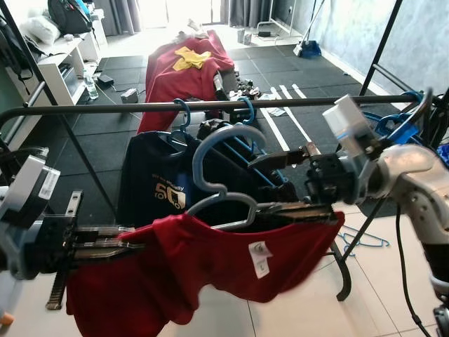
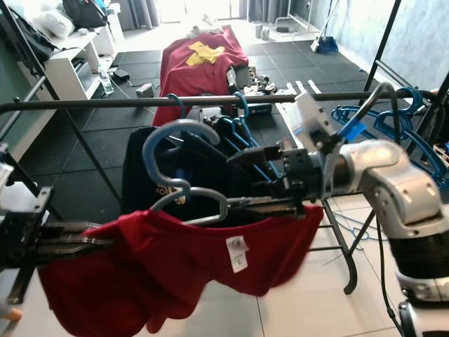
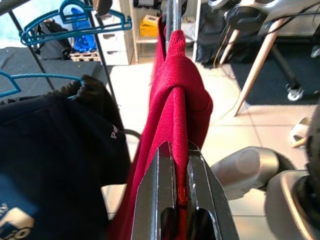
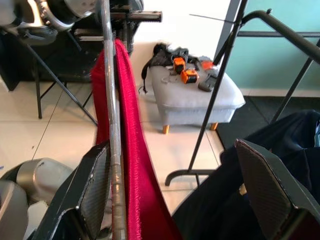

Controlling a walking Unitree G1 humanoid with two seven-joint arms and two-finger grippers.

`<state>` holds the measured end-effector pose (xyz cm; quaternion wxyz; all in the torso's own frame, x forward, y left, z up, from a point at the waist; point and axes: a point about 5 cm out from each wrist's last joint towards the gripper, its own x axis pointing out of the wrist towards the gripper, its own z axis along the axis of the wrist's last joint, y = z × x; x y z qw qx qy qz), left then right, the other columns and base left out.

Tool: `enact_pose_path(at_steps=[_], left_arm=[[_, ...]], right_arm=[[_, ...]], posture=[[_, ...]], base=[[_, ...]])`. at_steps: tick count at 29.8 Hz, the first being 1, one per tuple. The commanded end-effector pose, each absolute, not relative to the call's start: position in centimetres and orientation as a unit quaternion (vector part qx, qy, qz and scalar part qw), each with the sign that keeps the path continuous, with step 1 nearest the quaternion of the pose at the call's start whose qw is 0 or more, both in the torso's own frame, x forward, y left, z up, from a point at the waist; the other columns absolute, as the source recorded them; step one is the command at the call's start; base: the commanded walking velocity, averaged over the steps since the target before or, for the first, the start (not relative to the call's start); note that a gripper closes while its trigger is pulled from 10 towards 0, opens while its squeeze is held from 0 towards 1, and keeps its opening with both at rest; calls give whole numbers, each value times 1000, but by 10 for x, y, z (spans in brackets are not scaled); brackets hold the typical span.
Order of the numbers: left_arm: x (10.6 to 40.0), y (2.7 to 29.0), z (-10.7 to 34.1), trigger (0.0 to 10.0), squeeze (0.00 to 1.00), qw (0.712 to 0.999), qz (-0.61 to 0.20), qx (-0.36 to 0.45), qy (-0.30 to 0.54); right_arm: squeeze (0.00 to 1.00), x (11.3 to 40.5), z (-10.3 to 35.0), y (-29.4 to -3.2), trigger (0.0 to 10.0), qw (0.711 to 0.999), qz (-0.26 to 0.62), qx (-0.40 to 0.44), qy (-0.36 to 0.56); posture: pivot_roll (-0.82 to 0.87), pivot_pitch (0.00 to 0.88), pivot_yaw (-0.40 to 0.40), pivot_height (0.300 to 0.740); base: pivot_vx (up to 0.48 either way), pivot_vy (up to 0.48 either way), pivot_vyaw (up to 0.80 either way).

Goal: Hang hanger

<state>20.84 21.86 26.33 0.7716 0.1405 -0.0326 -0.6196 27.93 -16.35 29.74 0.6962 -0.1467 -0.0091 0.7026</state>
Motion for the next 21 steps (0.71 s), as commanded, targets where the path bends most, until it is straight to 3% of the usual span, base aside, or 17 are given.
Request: enact_pose_path(at_steps=[1,11,12,13,14,21], left_arm=[[211,200,261,10000,0,753,-641,141,-43],[219,183,260,10000,0,742,-650,160,-46],[220,182,260,10000,0,741,-650,162,-46],[220,182,260,10000,0,741,-650,162,-46],[220,181,260,10000,0,740,-651,163,-47],[222,179,263,10000,0,740,-648,173,-52]], right_arm=[[0,271,299,-144,10000,649,745,-153,-12],[0,267,293,-136,10000,624,763,-168,16],[0,266,292,-136,3725,621,765,-168,21],[0,266,292,-136,3725,621,765,-168,21],[0,267,292,-136,0,621,765,-168,27],[0,269,287,-140,0,626,756,-186,51]], posture=[[-130,30,11,740],[-133,36,14,740],[-133,37,13,740],[-133,37,13,740],[-133,37,13,740],[-134,43,14,740]], base=[[0,0,0],[0,0,0],[0,0,0],[0,0,0],[0,0,0],[0,0,0]])
